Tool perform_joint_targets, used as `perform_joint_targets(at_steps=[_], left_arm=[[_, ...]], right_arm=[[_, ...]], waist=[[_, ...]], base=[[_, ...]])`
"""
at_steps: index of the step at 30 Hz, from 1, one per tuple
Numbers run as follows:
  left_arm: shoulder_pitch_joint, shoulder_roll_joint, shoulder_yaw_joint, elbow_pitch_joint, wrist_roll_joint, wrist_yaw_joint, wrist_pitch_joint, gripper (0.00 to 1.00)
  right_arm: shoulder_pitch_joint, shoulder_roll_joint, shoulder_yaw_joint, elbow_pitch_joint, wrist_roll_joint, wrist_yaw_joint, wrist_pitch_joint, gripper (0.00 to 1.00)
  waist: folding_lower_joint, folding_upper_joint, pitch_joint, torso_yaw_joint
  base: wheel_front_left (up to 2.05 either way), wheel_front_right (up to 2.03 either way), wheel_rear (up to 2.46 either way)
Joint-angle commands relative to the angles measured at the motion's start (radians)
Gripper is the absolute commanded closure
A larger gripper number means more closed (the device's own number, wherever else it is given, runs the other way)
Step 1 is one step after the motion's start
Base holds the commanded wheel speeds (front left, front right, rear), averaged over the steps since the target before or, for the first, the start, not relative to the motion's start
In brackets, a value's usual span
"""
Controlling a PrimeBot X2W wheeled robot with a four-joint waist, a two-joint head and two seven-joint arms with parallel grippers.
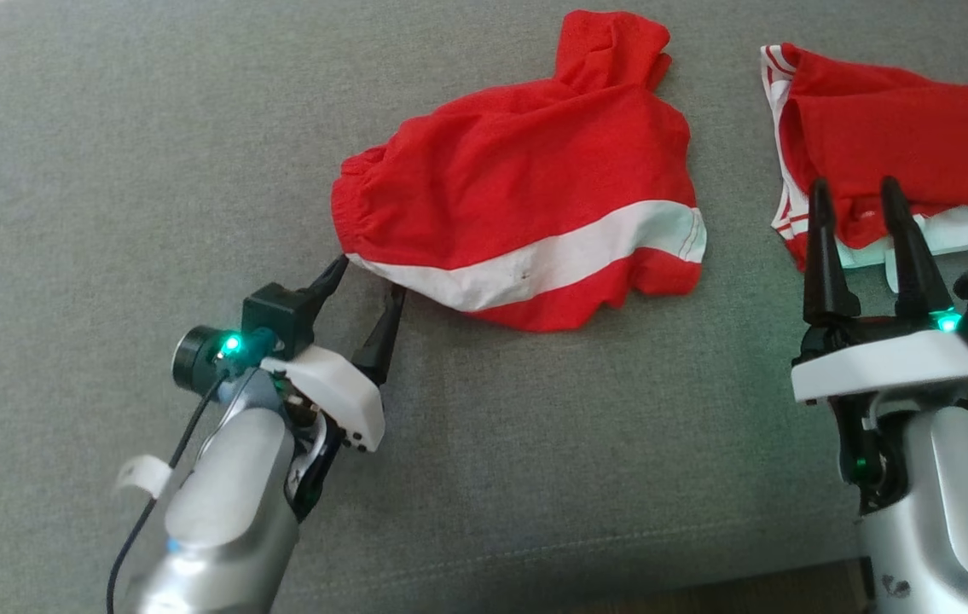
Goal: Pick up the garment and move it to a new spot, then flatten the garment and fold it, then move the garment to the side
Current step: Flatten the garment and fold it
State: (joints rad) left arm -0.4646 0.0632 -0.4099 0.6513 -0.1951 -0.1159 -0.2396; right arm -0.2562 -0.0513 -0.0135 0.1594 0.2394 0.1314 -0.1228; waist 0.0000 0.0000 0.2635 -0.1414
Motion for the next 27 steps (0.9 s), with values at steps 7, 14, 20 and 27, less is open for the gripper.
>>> perform_joint_targets(at_steps=[7, 14, 20, 27], left_arm=[[-0.072, 0.006, 0.024, -0.001, -0.022, 0.002, -0.019, 0.00], [-0.067, 0.003, 0.028, 0.001, -0.039, 0.001, -0.022, 0.02], [-0.066, 0.002, 0.035, -0.036, -0.037, -0.001, -0.022, 1.00], [-0.040, 0.011, 0.040, -0.096, -0.010, 0.005, -0.022, 1.00]], right_arm=[[-0.018, 0.001, 0.023, -0.041, 0.003, -0.001, 0.006, 0.00], [-0.013, 0.001, 0.024, -0.038, -0.001, -0.001, 0.008, 0.00], [-0.014, 0.001, 0.026, -0.037, -0.012, -0.001, 0.017, 0.00], [0.002, 0.001, 0.024, 0.012, -0.018, -0.001, 0.055, 0.00]], waist=[[0.0000, 0.0000, 0.002, -0.007], [0.0000, 0.0000, -0.002, -0.006], [0.0000, 0.0000, -0.004, -0.003], [0.0000, 0.0000, -0.014, 0.016]], base=[[0.00, 0.00, 0.00], [0.00, 0.00, 0.00], [0.00, 0.00, 0.00], [0.00, 0.00, 0.00]])
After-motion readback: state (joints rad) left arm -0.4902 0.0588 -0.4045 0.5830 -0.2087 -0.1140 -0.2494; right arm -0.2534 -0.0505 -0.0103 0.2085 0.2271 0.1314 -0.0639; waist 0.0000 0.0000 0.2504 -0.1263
